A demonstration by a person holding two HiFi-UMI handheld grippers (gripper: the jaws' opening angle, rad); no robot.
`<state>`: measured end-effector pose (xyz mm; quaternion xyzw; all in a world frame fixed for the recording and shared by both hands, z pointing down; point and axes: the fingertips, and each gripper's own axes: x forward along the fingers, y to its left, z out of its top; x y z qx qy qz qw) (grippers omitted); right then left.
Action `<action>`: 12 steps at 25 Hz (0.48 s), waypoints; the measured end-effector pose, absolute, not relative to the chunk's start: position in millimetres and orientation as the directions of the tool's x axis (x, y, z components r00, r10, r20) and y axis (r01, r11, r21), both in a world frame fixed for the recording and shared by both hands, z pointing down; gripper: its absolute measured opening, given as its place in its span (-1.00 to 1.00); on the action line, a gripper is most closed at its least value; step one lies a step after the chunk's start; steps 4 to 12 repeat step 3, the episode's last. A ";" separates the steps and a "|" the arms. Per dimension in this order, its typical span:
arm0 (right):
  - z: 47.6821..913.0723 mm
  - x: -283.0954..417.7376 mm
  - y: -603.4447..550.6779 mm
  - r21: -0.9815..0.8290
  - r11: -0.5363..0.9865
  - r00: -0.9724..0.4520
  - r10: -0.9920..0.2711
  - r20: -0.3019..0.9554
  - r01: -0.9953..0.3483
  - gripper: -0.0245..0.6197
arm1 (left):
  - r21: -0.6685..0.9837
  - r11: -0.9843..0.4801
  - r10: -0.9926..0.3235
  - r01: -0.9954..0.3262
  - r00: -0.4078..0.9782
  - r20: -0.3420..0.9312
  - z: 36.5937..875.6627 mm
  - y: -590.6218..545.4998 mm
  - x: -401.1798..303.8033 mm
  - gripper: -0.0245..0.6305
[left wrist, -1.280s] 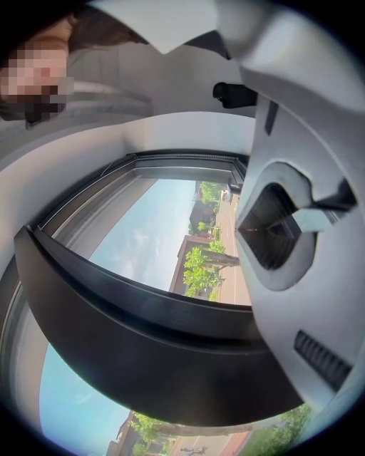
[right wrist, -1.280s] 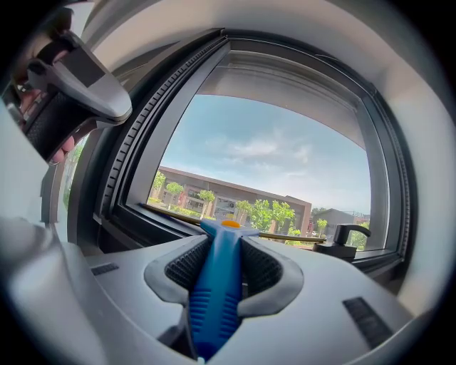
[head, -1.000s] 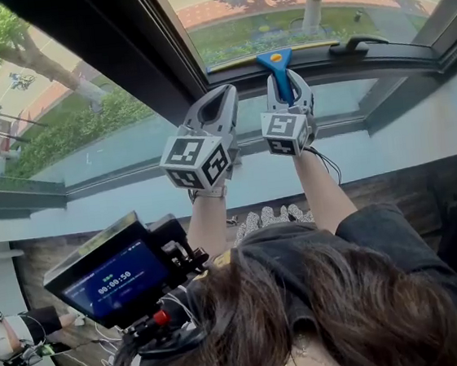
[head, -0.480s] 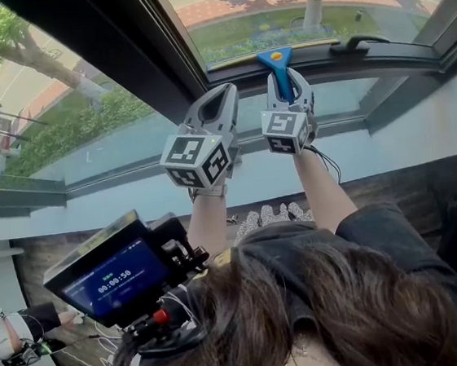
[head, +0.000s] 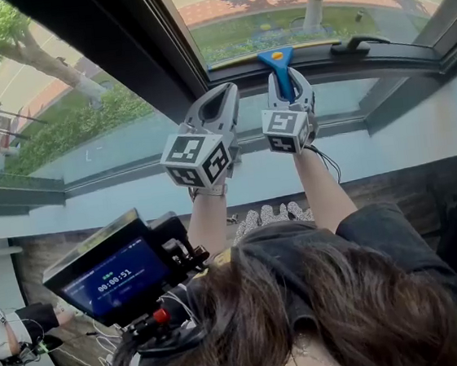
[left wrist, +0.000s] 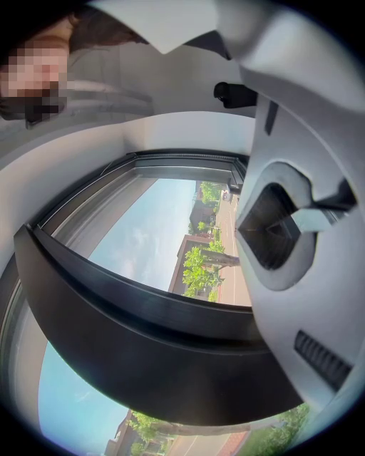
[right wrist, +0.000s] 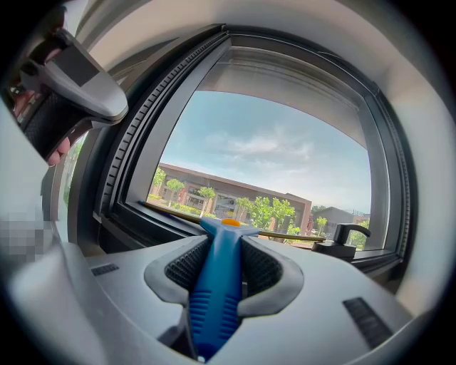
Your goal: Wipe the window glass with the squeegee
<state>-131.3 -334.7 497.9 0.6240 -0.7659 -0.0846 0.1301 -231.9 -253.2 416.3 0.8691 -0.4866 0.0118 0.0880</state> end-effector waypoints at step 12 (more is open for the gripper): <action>497.9 -130.5 -335.3 0.296 0.204 -0.185 -0.979 0.091 -0.933 -0.49 | 0.140 -0.514 -0.843 -0.846 0.528 0.102 415.8 -253.6 -231.9 -0.92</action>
